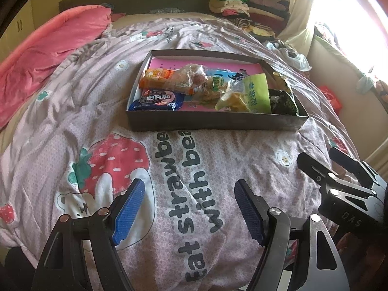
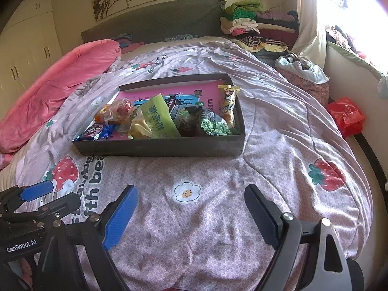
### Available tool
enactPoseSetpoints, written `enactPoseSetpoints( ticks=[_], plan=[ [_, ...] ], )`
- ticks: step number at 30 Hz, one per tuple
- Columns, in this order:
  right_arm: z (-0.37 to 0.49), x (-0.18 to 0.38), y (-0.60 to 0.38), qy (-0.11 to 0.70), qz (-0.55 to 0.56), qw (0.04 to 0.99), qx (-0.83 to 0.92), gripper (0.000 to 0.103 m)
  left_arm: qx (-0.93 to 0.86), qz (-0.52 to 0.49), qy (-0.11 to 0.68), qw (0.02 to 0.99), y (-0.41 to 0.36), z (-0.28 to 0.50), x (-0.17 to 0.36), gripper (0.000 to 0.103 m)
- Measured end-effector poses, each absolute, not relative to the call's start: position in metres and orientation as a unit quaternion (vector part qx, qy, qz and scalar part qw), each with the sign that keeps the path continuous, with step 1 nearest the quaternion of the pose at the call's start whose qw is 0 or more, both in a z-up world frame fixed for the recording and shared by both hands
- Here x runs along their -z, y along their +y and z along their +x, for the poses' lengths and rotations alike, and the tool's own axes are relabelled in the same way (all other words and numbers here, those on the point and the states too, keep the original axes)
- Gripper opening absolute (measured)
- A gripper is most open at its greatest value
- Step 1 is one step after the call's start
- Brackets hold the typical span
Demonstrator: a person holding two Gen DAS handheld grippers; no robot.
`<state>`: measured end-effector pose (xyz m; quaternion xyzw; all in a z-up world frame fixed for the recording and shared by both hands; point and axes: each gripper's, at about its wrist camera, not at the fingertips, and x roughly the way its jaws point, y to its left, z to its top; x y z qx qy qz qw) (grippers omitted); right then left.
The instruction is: Organize snacks
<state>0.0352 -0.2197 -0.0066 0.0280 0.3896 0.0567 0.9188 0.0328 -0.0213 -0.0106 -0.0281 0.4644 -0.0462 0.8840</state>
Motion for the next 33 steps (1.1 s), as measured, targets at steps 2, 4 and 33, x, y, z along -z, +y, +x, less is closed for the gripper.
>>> enactPoseSetpoints(
  ticks=[2, 4, 33],
  plan=[
    [0.036, 0.007, -0.221, 0.389, 0.029, 0.919, -0.056, 0.089, 0.045, -0.028, 0.466, 0.883, -0.021, 0.032, 0.011, 0.077],
    [0.036, 0.007, -0.221, 0.389, 0.028, 0.919, -0.056, 0.089, 0.044, -0.026, 0.466, 0.883, -0.021, 0.033, 0.011, 0.077],
    [0.047, 0.013, -0.238, 0.398, 0.038, 0.916, -0.032, 0.089, 0.017, -0.005, 0.448, 0.894, -0.015, 0.039, 0.011, 0.078]
  ],
)
